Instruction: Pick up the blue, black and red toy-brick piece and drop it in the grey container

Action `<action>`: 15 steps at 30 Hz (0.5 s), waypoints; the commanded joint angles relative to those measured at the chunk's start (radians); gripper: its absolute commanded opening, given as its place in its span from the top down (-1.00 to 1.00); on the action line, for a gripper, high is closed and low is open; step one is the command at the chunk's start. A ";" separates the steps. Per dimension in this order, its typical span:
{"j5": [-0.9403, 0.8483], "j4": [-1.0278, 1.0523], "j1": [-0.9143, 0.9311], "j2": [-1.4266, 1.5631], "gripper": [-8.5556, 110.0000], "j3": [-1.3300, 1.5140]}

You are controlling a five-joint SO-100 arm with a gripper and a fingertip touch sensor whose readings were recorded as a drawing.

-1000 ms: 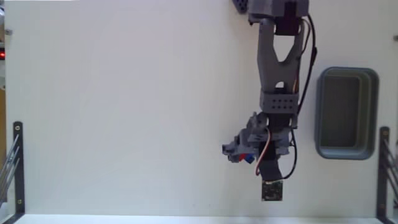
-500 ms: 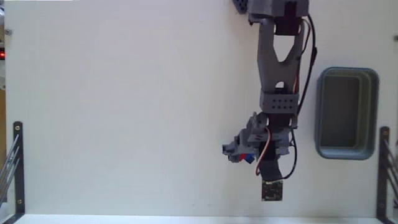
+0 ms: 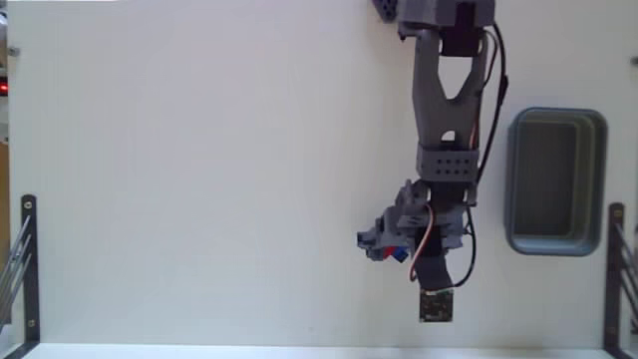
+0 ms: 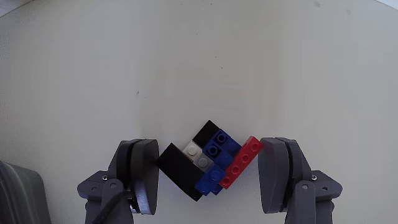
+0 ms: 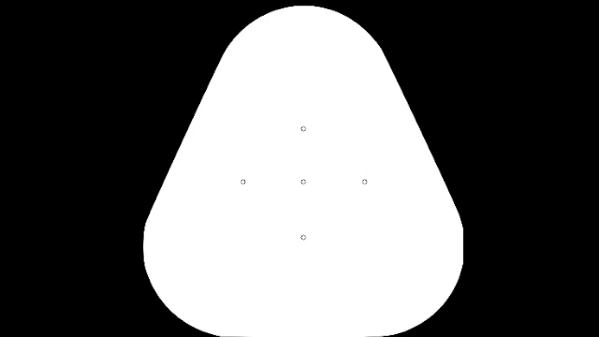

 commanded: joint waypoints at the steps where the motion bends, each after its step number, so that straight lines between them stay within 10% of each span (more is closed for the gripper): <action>1: 0.005 -0.018 -0.026 0.040 -0.74 0.008; 15: 0.005 -0.018 -0.026 0.040 -0.67 0.008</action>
